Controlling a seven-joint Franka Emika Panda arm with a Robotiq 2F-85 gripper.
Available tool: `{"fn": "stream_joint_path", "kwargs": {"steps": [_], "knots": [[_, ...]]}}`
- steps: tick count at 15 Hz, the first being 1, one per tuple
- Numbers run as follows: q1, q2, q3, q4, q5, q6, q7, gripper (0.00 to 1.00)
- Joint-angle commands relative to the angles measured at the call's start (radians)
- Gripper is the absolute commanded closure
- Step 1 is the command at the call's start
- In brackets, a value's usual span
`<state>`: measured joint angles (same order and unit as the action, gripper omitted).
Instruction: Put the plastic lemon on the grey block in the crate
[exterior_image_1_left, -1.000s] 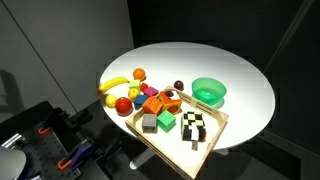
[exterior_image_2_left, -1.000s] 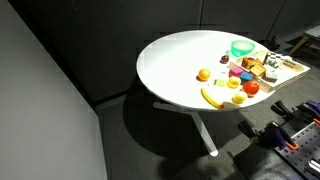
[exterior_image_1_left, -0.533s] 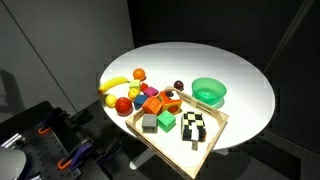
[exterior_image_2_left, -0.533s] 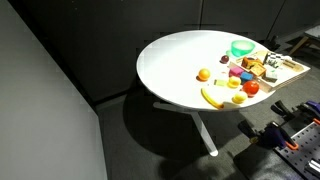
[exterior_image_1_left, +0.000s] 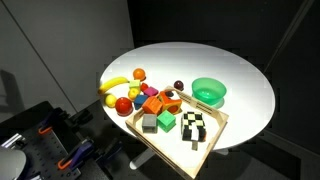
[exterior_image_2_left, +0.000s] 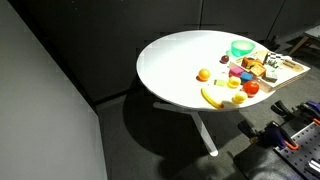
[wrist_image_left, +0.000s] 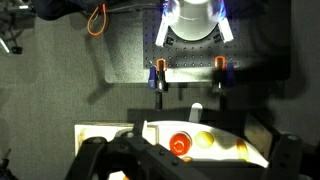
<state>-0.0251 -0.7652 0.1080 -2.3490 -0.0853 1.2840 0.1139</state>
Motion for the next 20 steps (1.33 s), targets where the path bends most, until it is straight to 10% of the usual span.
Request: {"fn": "stream_joint_path", "kwargs": {"steps": [1, 20], "knots": [[0.017, 0.005, -0.011, 0.002, -0.005, -0.001, 0.01, 0.0], [0.036, -0.029, -0.015, -0.047, -0.01, 0.092, -0.002, 0.0]]}}
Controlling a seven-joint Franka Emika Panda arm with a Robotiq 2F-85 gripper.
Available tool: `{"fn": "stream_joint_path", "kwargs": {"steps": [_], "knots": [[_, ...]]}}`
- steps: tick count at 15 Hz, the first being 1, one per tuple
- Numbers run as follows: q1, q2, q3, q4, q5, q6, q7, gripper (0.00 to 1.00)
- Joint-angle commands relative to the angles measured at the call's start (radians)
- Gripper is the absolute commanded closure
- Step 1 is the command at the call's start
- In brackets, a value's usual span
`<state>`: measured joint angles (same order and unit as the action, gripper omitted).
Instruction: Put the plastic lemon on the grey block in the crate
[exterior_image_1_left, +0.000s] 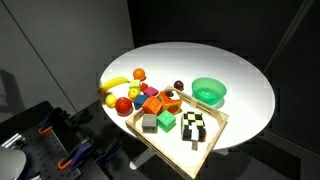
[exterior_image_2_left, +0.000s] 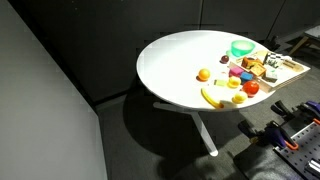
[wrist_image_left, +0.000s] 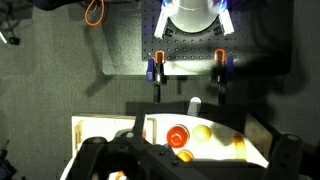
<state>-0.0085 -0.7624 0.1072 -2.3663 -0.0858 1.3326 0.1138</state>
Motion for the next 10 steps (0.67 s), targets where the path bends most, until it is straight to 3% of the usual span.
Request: {"fn": "stream_joint_path", "kwargs": {"steps": [1, 10], "knots": [[0.02, -0.035, -0.014, -0.036, -0.008, 0.056, -0.002, 0.0], [0.029, -0.091, -0.031, -0.129, 0.002, 0.18, -0.021, 0.0]]}}
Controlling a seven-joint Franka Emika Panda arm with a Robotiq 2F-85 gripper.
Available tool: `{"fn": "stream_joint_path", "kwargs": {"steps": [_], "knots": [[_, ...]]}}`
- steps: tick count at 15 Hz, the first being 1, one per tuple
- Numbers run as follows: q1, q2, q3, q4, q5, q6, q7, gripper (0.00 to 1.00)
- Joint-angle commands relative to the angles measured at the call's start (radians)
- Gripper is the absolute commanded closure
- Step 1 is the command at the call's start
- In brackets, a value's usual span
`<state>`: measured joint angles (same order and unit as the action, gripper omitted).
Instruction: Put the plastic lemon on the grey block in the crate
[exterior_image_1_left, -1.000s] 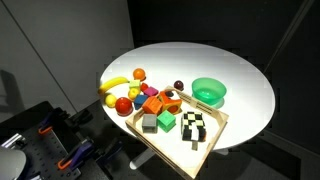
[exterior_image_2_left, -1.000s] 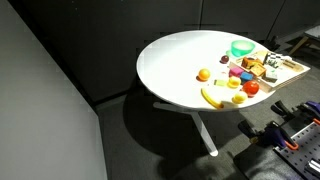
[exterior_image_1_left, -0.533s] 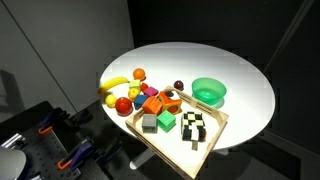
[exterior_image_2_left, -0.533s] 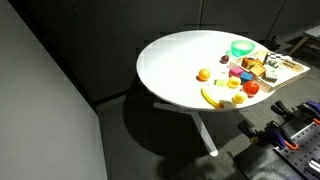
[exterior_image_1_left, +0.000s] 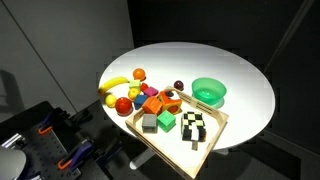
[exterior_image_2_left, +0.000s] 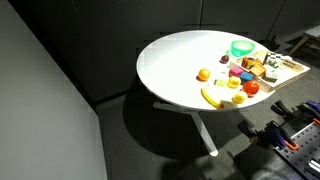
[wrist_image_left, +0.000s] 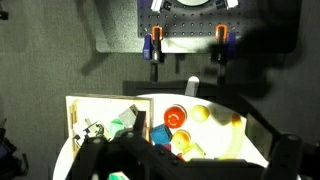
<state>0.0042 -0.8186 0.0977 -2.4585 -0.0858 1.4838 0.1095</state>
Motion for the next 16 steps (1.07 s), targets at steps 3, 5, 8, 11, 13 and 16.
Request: {"fn": "stream_joint_path", "kwargs": {"steps": [3, 5, 8, 11, 13, 16], "knots": [[0.015, -0.042, -0.035, -0.063, 0.007, 0.046, -0.026, 0.0], [0.013, -0.042, -0.046, -0.079, 0.008, 0.058, -0.036, 0.0], [0.003, -0.029, -0.062, -0.105, 0.0, 0.084, -0.042, 0.0], [-0.009, -0.008, -0.08, -0.133, -0.012, 0.119, -0.042, 0.0], [-0.017, 0.006, -0.088, -0.15, -0.017, 0.141, -0.043, 0.0], [-0.025, 0.027, -0.097, -0.168, -0.02, 0.164, -0.045, 0.0]]}}
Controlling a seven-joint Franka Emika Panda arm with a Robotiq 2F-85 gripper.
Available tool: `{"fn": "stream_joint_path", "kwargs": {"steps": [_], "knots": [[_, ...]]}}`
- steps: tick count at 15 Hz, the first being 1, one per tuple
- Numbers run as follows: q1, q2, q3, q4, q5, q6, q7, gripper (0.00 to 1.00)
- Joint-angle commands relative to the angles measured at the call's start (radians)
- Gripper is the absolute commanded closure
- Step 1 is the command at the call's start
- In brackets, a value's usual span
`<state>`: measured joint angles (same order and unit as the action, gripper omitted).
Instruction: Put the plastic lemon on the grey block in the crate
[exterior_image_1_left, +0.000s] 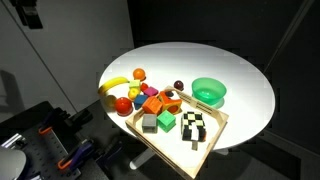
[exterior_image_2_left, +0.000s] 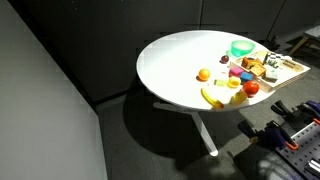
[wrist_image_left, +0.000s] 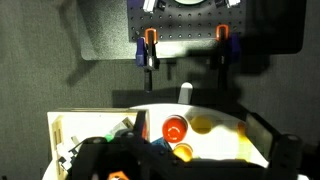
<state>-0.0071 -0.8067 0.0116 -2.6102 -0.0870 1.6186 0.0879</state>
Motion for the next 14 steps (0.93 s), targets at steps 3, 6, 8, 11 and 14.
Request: {"fn": "stream_joint_path", "kwargs": {"steps": [3, 6, 8, 11, 14], "knots": [[-0.012, 0.02, -0.001, -0.01, -0.001, 0.01, -0.003, 0.0], [-0.013, 0.027, -0.002, -0.01, -0.001, 0.01, -0.003, 0.0], [-0.014, 0.027, -0.002, -0.01, -0.001, 0.01, -0.003, 0.0], [-0.014, 0.027, -0.002, -0.01, -0.001, 0.01, -0.003, 0.0], [-0.017, 0.053, -0.002, -0.015, -0.007, 0.023, 0.0, 0.0]]}}
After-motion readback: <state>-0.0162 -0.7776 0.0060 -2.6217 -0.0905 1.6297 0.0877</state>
